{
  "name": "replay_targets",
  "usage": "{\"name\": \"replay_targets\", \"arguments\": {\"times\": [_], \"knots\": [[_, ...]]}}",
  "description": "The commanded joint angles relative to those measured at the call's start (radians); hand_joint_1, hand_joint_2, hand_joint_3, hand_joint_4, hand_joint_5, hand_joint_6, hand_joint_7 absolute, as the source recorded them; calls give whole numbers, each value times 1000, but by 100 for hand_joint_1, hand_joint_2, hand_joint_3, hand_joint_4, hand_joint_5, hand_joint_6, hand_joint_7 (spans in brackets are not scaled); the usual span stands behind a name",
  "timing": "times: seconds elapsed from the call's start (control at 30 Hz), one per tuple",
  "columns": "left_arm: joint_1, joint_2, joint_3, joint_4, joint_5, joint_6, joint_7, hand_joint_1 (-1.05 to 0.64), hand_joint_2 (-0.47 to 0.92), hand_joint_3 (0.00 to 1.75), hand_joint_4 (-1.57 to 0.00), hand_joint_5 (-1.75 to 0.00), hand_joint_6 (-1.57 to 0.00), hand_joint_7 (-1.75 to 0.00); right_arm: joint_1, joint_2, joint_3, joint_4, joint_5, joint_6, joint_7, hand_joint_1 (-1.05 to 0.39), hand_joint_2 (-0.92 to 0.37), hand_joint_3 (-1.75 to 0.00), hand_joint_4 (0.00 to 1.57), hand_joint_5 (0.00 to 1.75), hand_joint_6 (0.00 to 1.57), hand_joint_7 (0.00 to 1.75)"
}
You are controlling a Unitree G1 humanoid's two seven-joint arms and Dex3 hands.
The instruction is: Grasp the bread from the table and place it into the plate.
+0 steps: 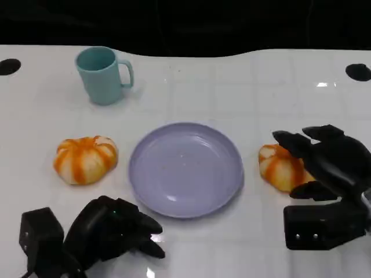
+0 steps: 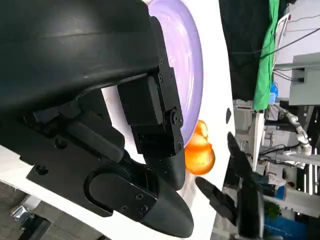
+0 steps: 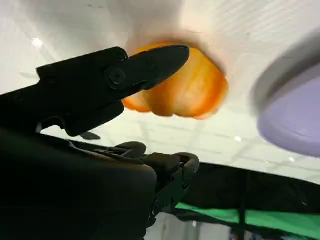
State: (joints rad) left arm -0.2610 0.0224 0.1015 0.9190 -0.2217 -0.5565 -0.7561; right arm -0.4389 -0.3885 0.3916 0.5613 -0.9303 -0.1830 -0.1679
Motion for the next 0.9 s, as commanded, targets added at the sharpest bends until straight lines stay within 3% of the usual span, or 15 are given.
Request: {"name": "replay_targets", "arguments": {"times": [0.03,0.53,0.77,0.8,0.83,0.87,0.9], "knots": [[12,13,3,-14,-4,11,0,-105,79,0,-157,-22,-155,0,-63,17,31,102,12,13,-32,-69,-85,0,15,21,19,0],[25,15,1,-32,-3,13,1,-105,79,0,-157,-22,-155,0,-178,67,62,397,117,15,-54,-64,-86,0,15,15,18,1],[29,14,-1,-40,-2,18,3,-105,79,0,-156,-22,-155,0,-187,69,68,461,151,-58,-166,-54,-91,-1,35,21,31,4],[30,14,-2,-41,0,14,4,-105,79,0,-157,-22,-155,0,-184,71,64,462,156,-78,-210,-34,-92,-2,65,37,55,13],[30,14,-3,-41,1,11,6,-105,79,0,-157,-22,-155,0,-182,72,63,465,160,-93,-243,-25,-92,-2,76,59,71,14],[31,14,-3,-42,3,10,9,-105,79,0,-157,-22,-155,0,-181,71,64,470,161,-110,-275,-20,-92,-3,79,75,81,13],[31,14,-4,-43,5,9,11,-105,79,0,-157,-22,-155,0,-182,71,66,476,161,-121,-294,-19,-92,-10,83,103,99,16]]}}
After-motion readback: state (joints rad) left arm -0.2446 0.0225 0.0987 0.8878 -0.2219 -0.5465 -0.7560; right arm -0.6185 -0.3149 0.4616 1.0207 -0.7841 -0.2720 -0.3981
